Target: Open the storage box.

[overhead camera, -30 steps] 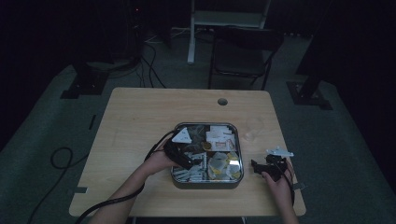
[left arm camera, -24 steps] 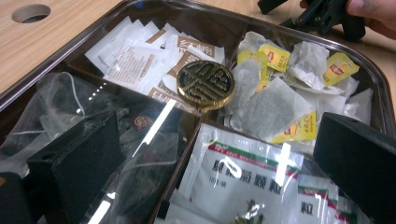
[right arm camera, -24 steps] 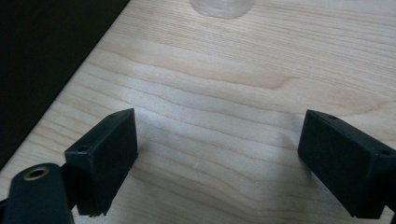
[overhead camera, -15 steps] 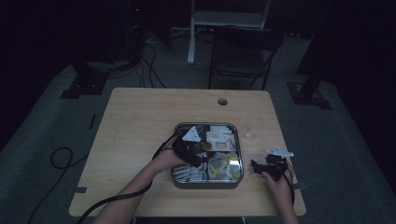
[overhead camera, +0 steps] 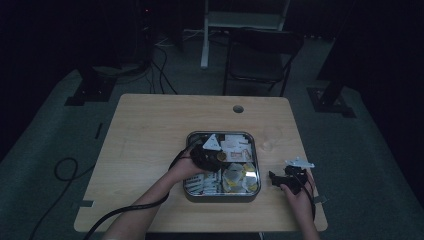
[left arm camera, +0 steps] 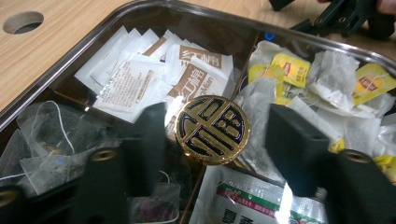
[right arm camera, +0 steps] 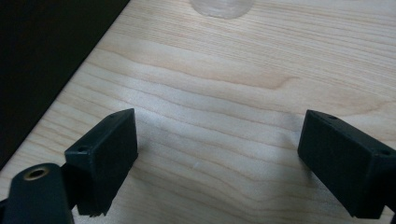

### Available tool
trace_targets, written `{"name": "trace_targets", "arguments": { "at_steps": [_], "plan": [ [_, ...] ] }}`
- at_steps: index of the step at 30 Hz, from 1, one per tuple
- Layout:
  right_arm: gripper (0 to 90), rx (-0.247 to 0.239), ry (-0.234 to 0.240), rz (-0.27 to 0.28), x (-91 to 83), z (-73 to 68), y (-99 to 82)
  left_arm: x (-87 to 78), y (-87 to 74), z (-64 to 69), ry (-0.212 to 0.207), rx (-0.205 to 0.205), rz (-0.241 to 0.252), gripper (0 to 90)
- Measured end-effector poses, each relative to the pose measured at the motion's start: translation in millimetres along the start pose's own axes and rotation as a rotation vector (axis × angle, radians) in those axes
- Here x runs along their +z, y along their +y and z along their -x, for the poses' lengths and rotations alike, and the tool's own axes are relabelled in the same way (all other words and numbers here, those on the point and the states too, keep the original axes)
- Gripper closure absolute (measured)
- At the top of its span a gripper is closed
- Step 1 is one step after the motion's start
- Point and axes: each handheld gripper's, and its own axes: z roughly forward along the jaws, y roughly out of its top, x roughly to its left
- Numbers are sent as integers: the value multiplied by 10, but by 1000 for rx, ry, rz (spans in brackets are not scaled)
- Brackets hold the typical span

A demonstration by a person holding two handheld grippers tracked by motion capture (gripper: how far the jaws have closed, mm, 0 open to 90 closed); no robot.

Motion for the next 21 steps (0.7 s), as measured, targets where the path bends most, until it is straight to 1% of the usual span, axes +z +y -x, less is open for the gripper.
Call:
{"name": "trace_targets", "arguments": {
  "at_steps": [2,3,5,6,16,21],
  "plan": [
    [117,0,0,0,0,0,0,11,8,9,7,15,-7,483],
    [117,0,0,0,0,0,0,13,11,11,9,16,-7,511],
    [117,0,0,0,0,0,0,14,17,6,27,4,-7,560],
    [117,0,0,0,-1,0,0,15,15,-2,24,-2,-7,584],
    [117,1,0,0,0,0,0,18,15,18,37,-17,4,593],
    [117,0,0,0,0,0,0,10,36,29,47,-3,-10,593]
  ]
}}
